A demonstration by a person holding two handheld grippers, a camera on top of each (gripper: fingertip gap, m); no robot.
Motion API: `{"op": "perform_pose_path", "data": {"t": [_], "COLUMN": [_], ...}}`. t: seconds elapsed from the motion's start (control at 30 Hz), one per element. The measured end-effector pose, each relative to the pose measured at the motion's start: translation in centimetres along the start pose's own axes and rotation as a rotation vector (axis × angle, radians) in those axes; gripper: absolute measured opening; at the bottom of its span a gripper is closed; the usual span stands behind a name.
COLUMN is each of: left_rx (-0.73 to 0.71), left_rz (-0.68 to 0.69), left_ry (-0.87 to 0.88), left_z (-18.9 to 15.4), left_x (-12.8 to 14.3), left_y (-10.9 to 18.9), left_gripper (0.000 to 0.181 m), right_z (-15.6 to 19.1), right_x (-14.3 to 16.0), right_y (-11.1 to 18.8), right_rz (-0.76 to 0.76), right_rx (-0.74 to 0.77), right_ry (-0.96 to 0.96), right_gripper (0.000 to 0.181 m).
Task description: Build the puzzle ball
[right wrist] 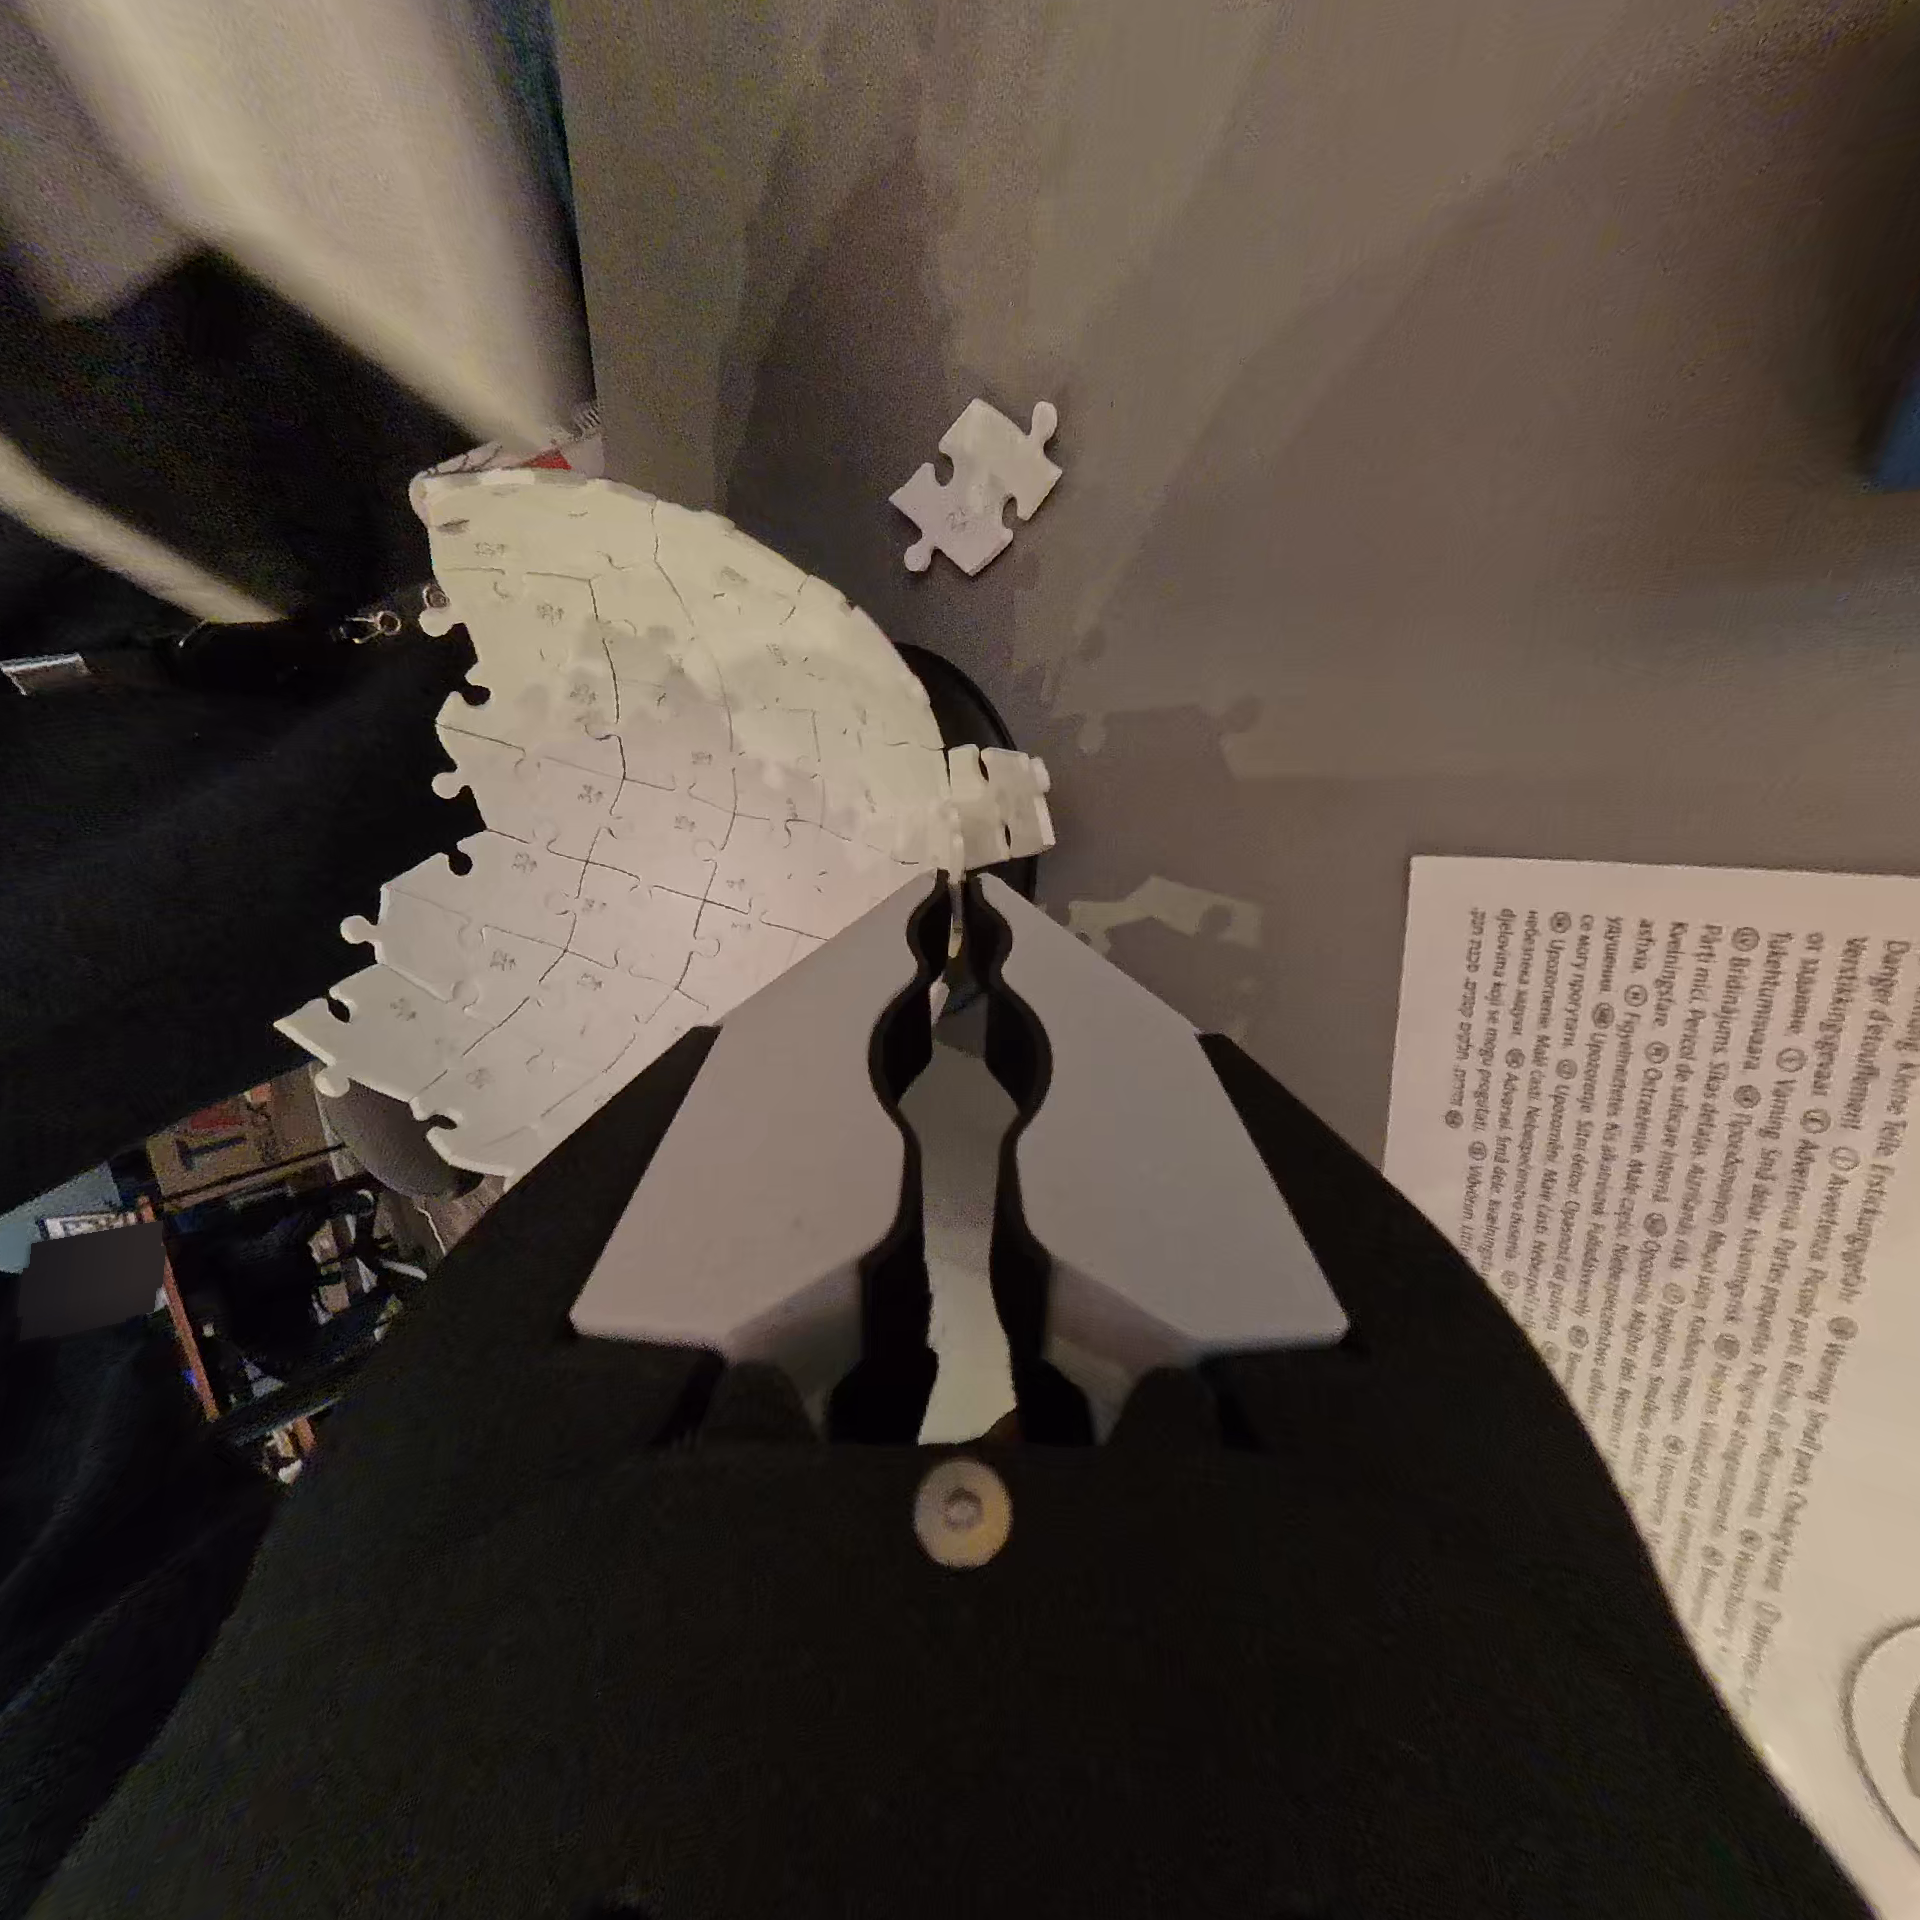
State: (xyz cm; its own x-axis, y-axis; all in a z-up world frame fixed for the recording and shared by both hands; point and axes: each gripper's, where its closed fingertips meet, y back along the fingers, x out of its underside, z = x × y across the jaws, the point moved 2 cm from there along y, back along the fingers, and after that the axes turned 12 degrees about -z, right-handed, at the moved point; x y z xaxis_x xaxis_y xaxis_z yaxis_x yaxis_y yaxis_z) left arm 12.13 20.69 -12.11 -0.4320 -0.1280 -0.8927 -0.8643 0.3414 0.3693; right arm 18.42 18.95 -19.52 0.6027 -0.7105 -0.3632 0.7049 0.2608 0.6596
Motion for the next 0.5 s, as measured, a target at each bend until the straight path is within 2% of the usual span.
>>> {"op": "perform_pose_path", "data": {"t": [0.1, 0.23, 0.33, 0.5], "left_rx": [0.036, 0.105, 0.131, 0.097], "left_rz": [-0.010, 0.136, 0.244, 0.368], "left_ry": [-0.163, -0.302, -0.369, -0.472], "left_z": [-4.8, -9.3, -10.5, -9.5], "left_x": [-1.9, -0.1, 2.5, 5.5], "left_y": [0.7, -0.9, -2.1, -3.4], "left_gripper": [0.053, 0.062, 0.059, 0.045], "right_z": [0.0, 0.1, 0.2, 0.2], "right_x": [0.2, 0.2, 0.3, 0.3], "right_y": [-0.1, -0.3, -0.4, -0.5], "right_rz": [-0.042, -0.111, -0.156, -0.186], "right_rx": [-0.004, 0.000, -0.004, -0.011], "right_ry": [-0.022, -0.055, -0.069, -0.076], "right_gripper": [0.001, 0.000, 0.000, 0.000]}}
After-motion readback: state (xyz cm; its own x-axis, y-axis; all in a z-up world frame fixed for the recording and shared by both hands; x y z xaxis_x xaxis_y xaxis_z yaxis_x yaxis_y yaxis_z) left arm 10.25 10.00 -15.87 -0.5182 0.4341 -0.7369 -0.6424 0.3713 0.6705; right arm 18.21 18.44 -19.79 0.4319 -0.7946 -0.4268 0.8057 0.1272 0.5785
